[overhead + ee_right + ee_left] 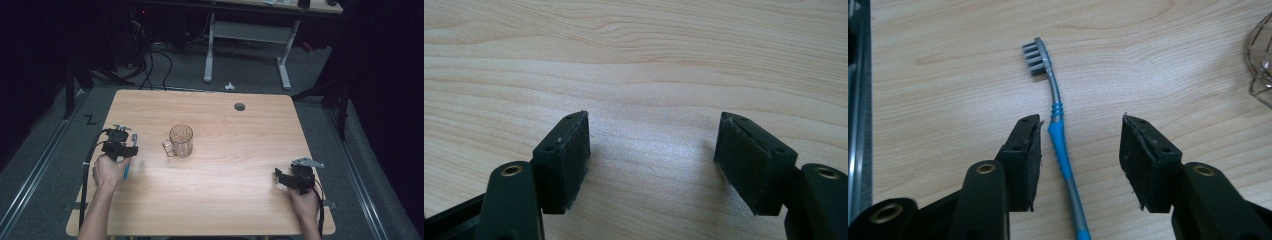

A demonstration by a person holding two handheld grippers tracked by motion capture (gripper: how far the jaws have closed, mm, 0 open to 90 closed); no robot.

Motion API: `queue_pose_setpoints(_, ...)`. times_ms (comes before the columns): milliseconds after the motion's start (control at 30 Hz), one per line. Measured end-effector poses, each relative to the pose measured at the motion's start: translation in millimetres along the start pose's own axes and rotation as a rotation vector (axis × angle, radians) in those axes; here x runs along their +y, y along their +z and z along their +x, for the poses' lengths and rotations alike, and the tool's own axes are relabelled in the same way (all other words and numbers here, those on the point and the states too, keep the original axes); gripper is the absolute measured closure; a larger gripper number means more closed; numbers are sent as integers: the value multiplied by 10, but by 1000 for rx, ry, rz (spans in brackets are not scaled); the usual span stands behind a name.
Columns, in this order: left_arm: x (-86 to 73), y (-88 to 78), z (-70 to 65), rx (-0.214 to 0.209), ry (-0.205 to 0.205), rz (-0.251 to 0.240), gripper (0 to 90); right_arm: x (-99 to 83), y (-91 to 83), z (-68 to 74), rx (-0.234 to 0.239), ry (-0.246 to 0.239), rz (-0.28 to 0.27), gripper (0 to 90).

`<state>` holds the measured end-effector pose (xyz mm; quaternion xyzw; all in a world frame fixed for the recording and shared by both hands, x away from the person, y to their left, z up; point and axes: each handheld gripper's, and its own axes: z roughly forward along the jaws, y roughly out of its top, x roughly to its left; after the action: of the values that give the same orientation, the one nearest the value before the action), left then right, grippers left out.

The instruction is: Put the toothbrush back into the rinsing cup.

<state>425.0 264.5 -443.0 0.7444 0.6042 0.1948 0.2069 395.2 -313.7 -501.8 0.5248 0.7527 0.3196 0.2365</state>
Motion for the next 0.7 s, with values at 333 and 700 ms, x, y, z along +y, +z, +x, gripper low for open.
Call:
queue_pose_setpoints(333, 152, 74, 2, 9, 3, 40, 518, 0, 0, 0, 0, 0, 0, 305)
queue_pose_setpoints(700, 168, 248, 83, 28, -33, 88, 568, -1, -1, 0, 0, -1, 0, 305)
